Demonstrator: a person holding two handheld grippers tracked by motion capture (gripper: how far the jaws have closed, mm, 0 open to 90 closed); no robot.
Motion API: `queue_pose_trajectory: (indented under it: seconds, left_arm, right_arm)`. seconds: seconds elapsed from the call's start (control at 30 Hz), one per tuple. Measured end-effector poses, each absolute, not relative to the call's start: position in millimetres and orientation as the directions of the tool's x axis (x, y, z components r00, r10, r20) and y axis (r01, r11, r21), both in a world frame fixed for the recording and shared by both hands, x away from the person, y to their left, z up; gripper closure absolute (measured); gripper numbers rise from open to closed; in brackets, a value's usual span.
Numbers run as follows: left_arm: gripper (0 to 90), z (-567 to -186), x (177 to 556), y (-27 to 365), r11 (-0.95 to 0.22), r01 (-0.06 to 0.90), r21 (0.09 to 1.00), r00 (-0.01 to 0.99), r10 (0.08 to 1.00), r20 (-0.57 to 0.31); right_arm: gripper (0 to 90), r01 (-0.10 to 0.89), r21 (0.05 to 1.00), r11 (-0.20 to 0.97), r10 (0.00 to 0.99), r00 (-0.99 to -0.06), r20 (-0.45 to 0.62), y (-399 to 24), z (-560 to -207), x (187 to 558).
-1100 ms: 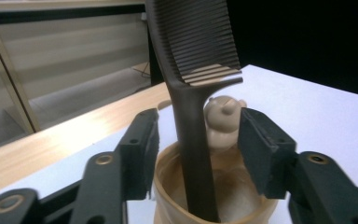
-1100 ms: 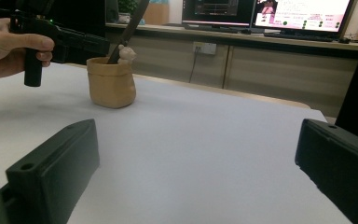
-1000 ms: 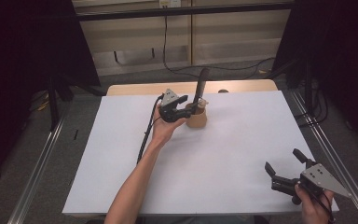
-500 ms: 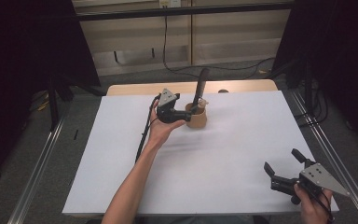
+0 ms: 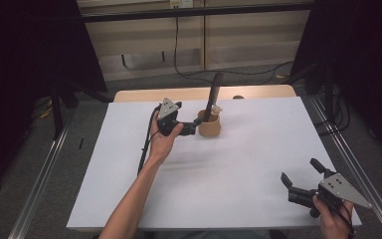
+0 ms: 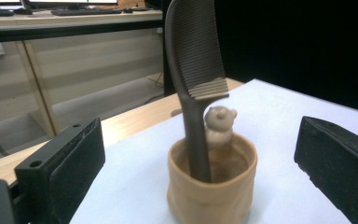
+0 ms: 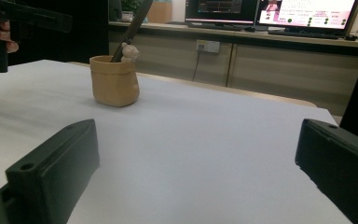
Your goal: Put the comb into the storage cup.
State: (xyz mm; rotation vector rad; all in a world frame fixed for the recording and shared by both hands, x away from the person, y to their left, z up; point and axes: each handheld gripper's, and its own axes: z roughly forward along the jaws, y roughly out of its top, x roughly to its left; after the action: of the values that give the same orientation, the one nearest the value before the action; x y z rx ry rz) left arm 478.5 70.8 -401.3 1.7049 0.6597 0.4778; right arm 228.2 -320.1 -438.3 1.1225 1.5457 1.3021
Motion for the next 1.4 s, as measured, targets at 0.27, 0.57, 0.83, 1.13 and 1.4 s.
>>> queue_pose_trajectory:
  seconds: [0.27,0.57,0.83,1.13,1.4]
  left_arm:
    - [2.0,-404,463,83,-0.136,0.184,0.974,0.742,0.668,-0.047]
    - [2.3,-396,446,93,-0.155,0.142,0.978,0.743,0.67,-0.002]
    - [2.3,-395,435,109,-0.127,0.158,0.979,0.716,0.698,-0.025]
    - [2.3,-398,421,141,-0.07,0.181,0.981,0.678,0.731,-0.074]
    - [2.3,-400,407,157,-0.096,0.172,0.98,0.664,0.747,-0.043]
  right_arm:
    - [0.0,0.123,0.989,0.076,0.959,-0.279,-0.039,-319,-438,228]
    - [0.0,0.124,0.989,0.078,0.96,-0.275,-0.041,-319,-437,227]
    - [0.0,0.123,0.989,0.08,0.961,-0.272,-0.044,-319,-437,226]
    - [0.0,0.127,0.988,0.083,0.962,-0.27,-0.047,-318,-437,227]
    - [0.0,0.128,0.988,0.083,0.962,-0.269,-0.046,-318,-437,227]
